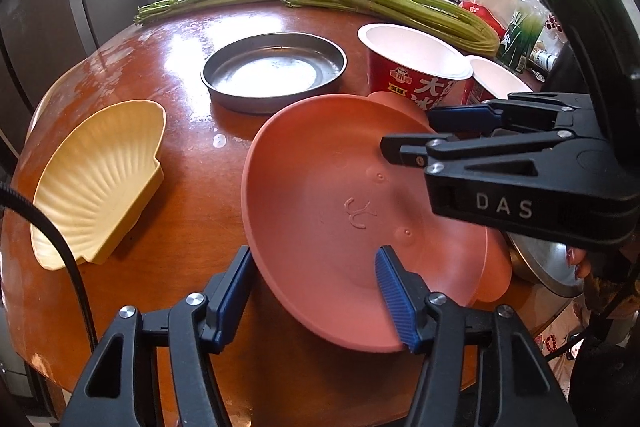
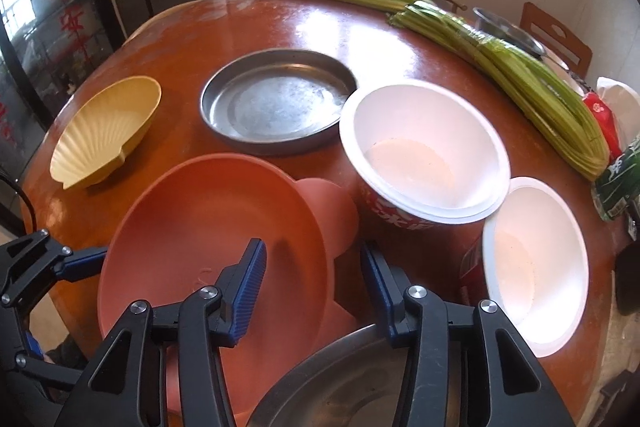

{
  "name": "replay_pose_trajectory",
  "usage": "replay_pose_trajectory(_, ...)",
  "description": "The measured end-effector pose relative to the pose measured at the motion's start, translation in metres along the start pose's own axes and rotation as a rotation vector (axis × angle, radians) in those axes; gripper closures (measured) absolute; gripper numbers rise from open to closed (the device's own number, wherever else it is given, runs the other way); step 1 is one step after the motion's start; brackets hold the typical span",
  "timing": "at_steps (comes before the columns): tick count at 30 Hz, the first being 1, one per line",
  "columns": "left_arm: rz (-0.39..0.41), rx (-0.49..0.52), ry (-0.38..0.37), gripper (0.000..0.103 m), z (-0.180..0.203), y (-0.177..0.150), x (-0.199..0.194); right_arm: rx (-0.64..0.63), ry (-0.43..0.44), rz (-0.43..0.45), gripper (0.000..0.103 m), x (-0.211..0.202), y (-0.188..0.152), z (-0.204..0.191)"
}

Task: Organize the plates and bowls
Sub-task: 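Move the left gripper to the rim of the salmon-pink plate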

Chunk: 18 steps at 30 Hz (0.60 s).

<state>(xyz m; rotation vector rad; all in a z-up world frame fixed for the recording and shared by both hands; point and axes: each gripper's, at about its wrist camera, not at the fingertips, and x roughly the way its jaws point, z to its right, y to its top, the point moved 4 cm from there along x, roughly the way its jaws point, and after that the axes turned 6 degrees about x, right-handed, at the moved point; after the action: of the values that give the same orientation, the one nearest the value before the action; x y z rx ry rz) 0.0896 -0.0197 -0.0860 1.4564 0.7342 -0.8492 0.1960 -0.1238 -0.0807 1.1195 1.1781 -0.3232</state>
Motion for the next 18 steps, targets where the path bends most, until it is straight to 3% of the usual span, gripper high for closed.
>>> replay_pose_trajectory(11,0.007,-0.004,0.012,0.05,-0.005,0.001,0.0,0.01,0.043,-0.013,0.055,0.009,0.002,-0.013)
replay_pose_trajectory(18,0.012,-0.057,0.013,0.066,-0.028,0.003,-0.002,0.031,0.094,0.001,0.055,0.007,0.002,-0.02)
